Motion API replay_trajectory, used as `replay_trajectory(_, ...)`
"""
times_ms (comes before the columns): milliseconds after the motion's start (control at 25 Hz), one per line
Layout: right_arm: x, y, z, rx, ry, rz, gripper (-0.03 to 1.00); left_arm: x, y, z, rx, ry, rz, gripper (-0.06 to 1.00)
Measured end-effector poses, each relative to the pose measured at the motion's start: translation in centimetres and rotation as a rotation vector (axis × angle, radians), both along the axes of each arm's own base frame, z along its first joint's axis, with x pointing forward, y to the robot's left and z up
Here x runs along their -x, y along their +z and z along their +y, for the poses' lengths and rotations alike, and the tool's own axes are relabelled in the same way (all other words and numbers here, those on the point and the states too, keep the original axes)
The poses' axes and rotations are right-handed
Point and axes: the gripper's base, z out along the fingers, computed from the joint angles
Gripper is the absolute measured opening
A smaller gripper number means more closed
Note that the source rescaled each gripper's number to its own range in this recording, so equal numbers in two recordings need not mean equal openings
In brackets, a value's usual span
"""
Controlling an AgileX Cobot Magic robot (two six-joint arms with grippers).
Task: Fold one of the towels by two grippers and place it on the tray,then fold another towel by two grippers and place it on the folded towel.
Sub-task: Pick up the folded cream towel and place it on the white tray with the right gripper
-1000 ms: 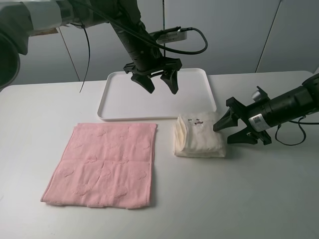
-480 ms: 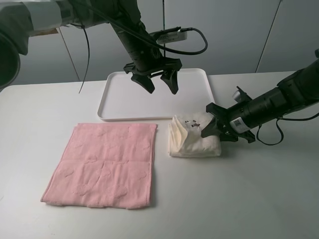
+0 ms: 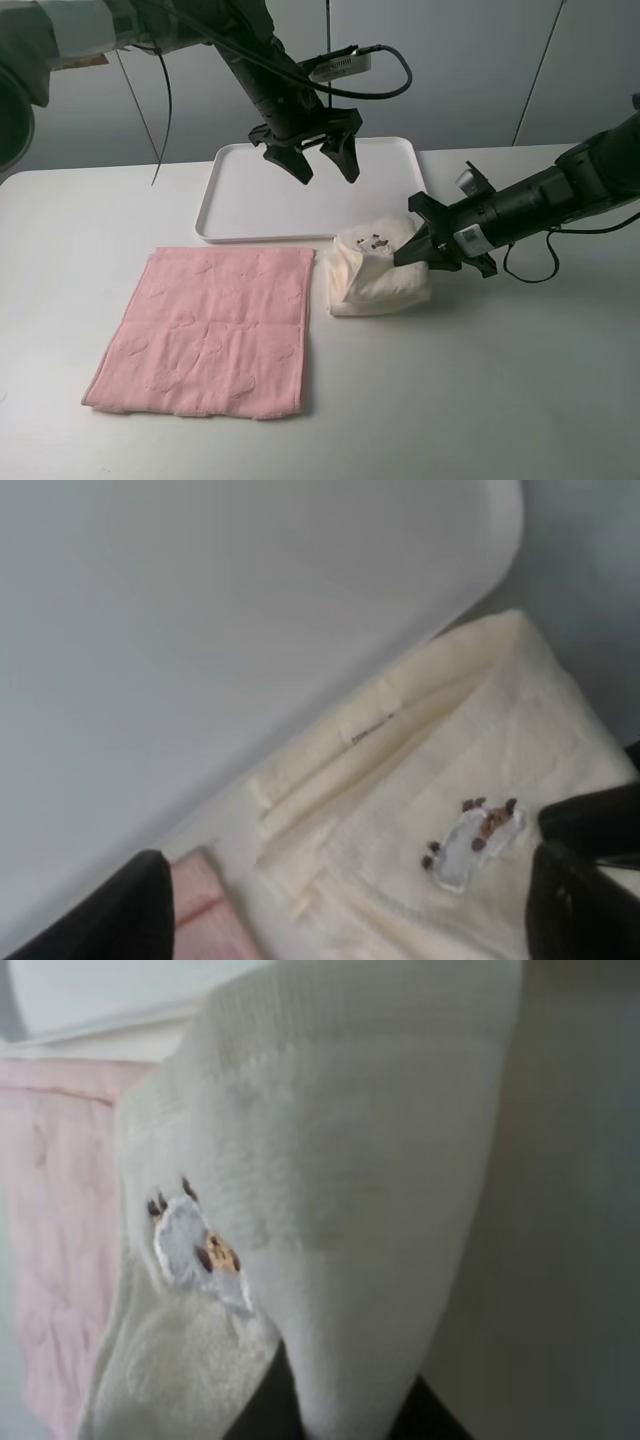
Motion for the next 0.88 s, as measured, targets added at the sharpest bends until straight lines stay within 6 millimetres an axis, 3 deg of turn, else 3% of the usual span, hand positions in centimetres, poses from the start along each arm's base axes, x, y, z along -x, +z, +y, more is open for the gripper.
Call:
replay_trajectory(200,-3.1,2.9,0.8,-0.078,-0.005,-0.044,0.08,-1.0,3.7,3.3,0.031,0.044,-0.077,0.92)
replay_trajectory(320,-5.7,5.9,1.2,-0.113,0.01,-0.093,0.08,-1.5,5.2,5.6,0.039,0.072,-0.106,0.92)
replay_trajectory(600,-11.4,12.6,1.6,-0.121,-0.035,-0.196,0.08,-2.4,3.8,9.4,0.012,0.125,-0.064,0.92)
replay_trajectory(720,-13.5,13.0,1.8,-0.144,-0.076,-0.19,0.08,-2.4,3.6,9.6,0.001,0.109,-0.071,0.92)
replay_trajectory(880,-15.7,12.0,2.2,-0.17,-0.139,-0.165,0.08,-2.4,3.6,9.4,0.013,0.087,-0.077,0.92)
